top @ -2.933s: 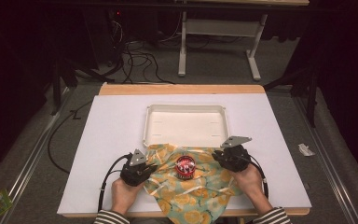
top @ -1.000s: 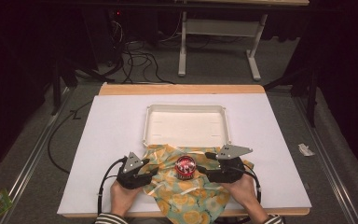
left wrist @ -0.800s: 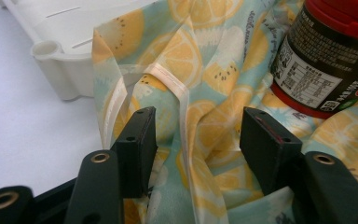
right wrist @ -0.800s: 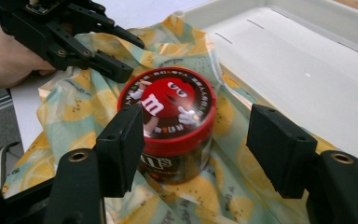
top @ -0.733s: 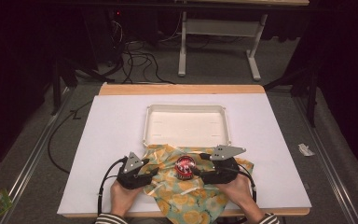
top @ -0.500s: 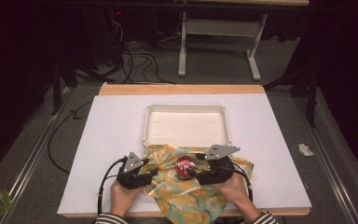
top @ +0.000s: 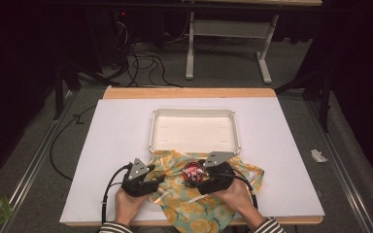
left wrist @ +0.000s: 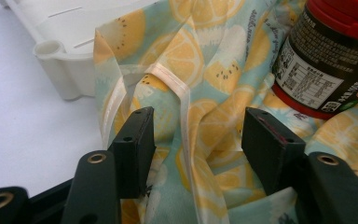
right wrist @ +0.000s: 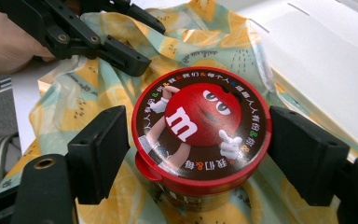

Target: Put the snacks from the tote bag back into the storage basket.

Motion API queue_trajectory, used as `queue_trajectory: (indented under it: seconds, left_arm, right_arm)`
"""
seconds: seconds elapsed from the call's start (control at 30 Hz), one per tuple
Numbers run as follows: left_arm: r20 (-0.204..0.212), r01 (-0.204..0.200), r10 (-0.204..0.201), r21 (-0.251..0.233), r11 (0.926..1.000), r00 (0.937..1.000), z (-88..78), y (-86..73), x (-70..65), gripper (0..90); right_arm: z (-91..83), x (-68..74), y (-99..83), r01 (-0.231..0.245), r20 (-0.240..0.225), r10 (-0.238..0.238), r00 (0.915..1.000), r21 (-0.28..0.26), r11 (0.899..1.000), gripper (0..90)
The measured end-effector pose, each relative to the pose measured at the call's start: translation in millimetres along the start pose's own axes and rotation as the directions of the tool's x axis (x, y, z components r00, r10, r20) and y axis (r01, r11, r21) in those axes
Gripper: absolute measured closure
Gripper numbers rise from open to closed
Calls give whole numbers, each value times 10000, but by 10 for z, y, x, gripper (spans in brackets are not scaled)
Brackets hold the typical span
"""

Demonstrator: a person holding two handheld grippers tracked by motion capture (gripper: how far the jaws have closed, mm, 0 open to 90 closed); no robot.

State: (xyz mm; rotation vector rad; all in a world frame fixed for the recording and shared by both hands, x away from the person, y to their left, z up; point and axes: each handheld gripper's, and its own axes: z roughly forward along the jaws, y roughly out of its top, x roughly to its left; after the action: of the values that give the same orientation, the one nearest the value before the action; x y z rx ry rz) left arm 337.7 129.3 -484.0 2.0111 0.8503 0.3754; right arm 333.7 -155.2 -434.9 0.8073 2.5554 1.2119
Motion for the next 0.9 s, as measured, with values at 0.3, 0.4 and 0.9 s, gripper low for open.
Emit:
queue_trajectory:
  seconds: [0.3, 0.4, 0.9]
  left_arm:
    - [14, 19, -19, -35, 10000, 10000, -5, -2, 4, 440]
    - [4, 7, -7, -46, 10000, 10000, -6, -2, 4, 439]
    - [-1, 25, -25, -58, 10000, 10000, -7, -3, 5, 436]
  right_arm:
    - [84, 6, -5, 116, 73, -118, 9999, 172, 9998, 221]
    - [92, 15, -3, 138, 141, -141, 9998, 198, 9997, 231]
    - [80, 63, -36, 533, 584, -529, 9969, -49, 9986, 258]
